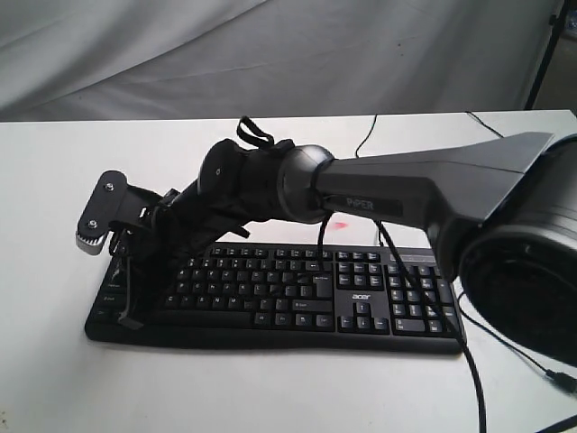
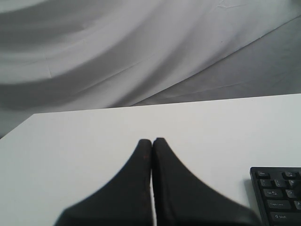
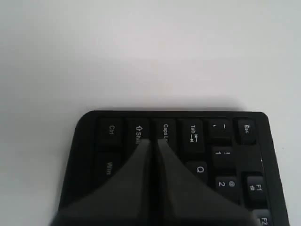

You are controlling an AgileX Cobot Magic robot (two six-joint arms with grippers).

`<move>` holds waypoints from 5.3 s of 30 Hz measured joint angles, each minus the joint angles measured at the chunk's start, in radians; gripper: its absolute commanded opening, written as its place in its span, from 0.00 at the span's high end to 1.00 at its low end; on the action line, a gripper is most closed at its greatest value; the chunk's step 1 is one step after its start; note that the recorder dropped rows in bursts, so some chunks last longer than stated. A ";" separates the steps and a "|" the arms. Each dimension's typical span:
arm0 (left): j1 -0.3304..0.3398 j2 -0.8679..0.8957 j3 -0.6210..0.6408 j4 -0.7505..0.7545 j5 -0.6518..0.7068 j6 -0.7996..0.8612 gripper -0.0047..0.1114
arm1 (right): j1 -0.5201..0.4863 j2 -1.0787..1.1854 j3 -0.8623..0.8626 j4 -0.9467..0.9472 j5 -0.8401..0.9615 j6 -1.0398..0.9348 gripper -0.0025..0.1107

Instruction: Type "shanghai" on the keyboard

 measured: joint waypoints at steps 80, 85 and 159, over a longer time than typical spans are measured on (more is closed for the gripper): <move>0.000 0.000 0.000 0.000 0.000 0.000 0.95 | -0.006 0.003 -0.013 -0.052 0.008 0.014 0.98; 0.000 0.000 0.000 0.000 0.000 0.000 0.95 | -0.046 -0.003 -0.013 -0.083 0.110 0.004 0.98; 0.000 0.000 0.000 0.000 0.000 0.000 0.95 | -0.235 -0.193 0.404 0.231 0.004 -0.447 0.98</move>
